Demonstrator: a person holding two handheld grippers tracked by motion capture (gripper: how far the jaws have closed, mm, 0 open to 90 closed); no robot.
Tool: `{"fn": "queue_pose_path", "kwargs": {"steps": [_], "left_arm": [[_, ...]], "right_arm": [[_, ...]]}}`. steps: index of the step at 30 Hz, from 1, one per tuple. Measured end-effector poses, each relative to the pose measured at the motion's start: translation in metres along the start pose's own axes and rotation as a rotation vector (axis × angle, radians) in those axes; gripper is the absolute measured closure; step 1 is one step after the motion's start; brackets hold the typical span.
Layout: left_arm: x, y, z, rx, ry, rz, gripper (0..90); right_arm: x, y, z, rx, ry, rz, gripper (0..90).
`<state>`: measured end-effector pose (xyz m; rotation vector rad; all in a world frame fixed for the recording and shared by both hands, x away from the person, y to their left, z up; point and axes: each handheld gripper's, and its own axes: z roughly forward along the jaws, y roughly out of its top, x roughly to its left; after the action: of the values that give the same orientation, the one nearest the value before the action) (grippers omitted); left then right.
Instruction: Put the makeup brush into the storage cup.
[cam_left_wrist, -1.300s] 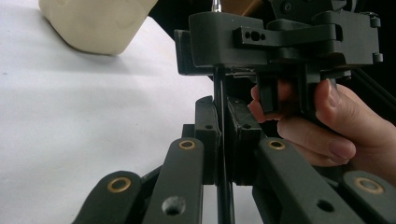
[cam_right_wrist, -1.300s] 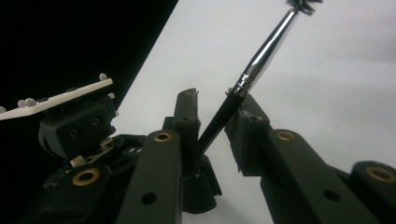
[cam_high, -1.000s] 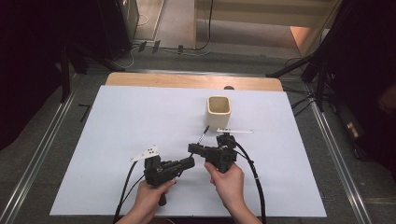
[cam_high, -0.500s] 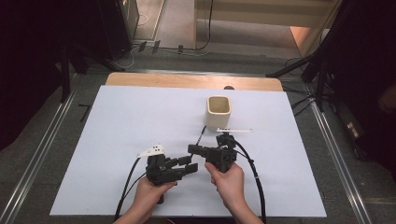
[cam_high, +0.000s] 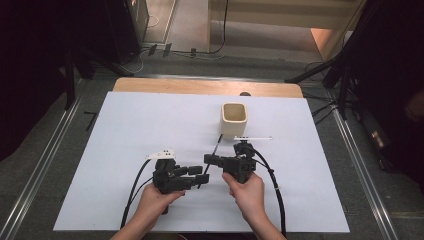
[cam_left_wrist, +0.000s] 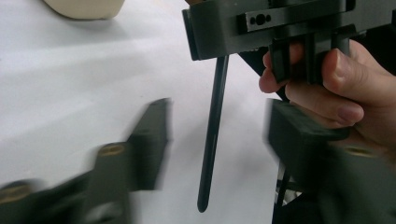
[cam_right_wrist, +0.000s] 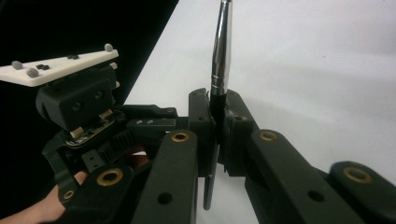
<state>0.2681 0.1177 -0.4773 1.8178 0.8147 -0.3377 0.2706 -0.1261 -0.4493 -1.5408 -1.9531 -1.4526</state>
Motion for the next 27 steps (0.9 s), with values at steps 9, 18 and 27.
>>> {"fn": "queue_pose_path", "kwargs": {"steps": [9,18,27], "left_arm": [[-0.001,0.009,-0.006,0.09,0.013,0.086,32.7],[-0.004,0.016,-0.018,0.138,0.019,0.108,32.7],[0.0,0.018,-0.021,0.181,-0.002,0.13,32.7]], "right_arm": [[-0.001,0.002,-0.001,0.03,-0.004,-0.025,86.1],[-0.001,0.001,0.005,0.069,-0.002,-0.068,86.1],[0.0,0.004,0.005,0.117,0.027,-0.119,86.1]]}}
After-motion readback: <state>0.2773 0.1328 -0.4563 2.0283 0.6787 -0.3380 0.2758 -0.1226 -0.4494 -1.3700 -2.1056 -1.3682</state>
